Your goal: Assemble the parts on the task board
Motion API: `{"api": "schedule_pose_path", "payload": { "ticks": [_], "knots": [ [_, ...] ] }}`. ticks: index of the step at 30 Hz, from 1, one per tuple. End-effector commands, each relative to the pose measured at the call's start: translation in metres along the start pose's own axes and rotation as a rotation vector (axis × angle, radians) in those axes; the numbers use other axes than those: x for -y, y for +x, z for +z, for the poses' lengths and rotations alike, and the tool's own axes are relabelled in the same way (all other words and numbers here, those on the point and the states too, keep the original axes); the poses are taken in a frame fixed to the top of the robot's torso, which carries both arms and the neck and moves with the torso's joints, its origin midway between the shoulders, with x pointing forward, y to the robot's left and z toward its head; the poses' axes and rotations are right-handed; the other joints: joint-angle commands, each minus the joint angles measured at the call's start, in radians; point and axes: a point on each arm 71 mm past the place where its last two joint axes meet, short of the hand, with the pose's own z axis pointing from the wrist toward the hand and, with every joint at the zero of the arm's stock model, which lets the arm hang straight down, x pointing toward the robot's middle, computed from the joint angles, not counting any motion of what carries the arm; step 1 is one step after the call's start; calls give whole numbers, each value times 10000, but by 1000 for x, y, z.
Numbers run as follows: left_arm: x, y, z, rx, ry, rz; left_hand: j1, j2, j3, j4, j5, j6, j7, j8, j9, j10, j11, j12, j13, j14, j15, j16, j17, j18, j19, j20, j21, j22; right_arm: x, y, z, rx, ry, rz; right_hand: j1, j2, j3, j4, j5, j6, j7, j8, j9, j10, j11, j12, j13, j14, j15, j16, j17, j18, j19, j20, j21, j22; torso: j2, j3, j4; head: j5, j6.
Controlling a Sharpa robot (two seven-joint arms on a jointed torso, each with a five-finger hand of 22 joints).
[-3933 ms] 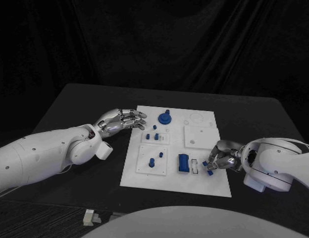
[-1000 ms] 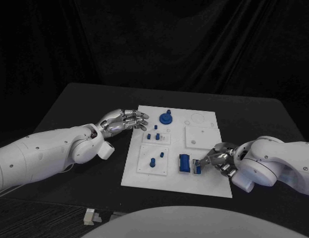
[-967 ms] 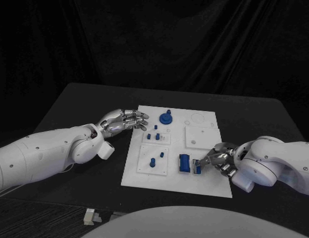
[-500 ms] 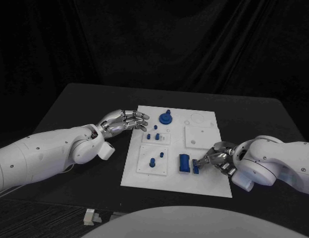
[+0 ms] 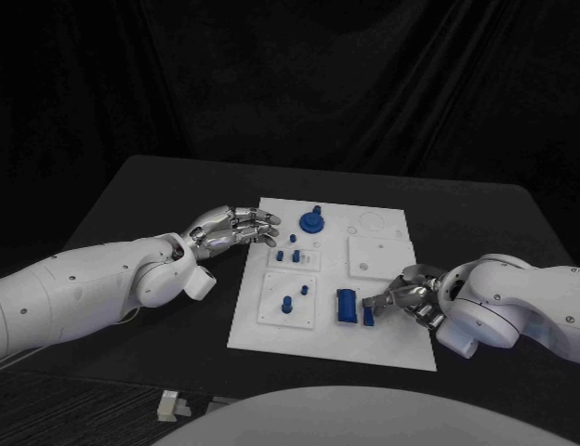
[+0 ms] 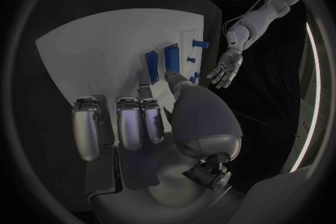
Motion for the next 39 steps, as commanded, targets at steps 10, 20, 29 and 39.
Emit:
{"api": "schedule_pose_path", "payload": {
  "ticks": [10, 20, 29, 39],
  "knots": [
    [1, 0, -3, -2, 166, -72, -135, -10, 109, 2, 38, 8, 81, -28, -17, 24, 90, -71, -17, -4, 66, -45, 13, 15, -22, 18, 22, 21, -4, -16, -18, 2374, -2169, -2178, 360, -74, -594, 14, -441, -992, -5, 1415, 993, 1059, 12, 25, 2634, 1032, -32, 57, 2634, -76, 1039, -16, 33, 2632, 0, 0, 2, 17, 1],
    [1, -2, -4, 32, 158, -59, -137, -11, 116, -1, 39, 11, 80, -26, -17, 26, 92, -71, -17, -3, 68, -43, 14, 13, -22, 18, 22, 23, 0, -13, -26, 2600, -3144, -3755, 914, -287, -1319, 954, -1198, -1995, -409, 5223, 3931, 1059, -352, 25, 2634, 1032, -331, 57, 2634, -76, 1039, -280, 33, 2632, 5, -8, -30, 86, 1],
    [1, -3, -5, 49, 161, -61, -144, -17, 131, -8, 40, 16, 79, -24, -18, 32, 101, -69, -18, 0, 72, -40, 15, 10, -23, 19, 23, 27, 7, -4, -23, 2362, -3055, -4476, 1064, -488, -1457, 1536, -1233, -1287, -745, 7499, 6281, 1059, -646, 25, 2634, 1032, -593, 57, 2634, -76, 1039, -532, 33, 2632, 17, 5, 0, 18, 1],
    [1, -3, -6, 56, 157, -61, -153, -20, 155, -17, 43, 21, 77, -22, -20, 40, 115, -68, -19, 5, 79, -35, 17, 6, -24, 20, 24, 32, 12, 2, -21, 1992, -2829, -5009, 1104, -708, -1463, 1682, -1252, -227, -838, 8429, 7200, 1059, -730, 25, 2634, 1032, -667, 57, 2634, -76, 1039, -602, 33, 2632, 8, -10, -15, 33, 1]
  ]
}}
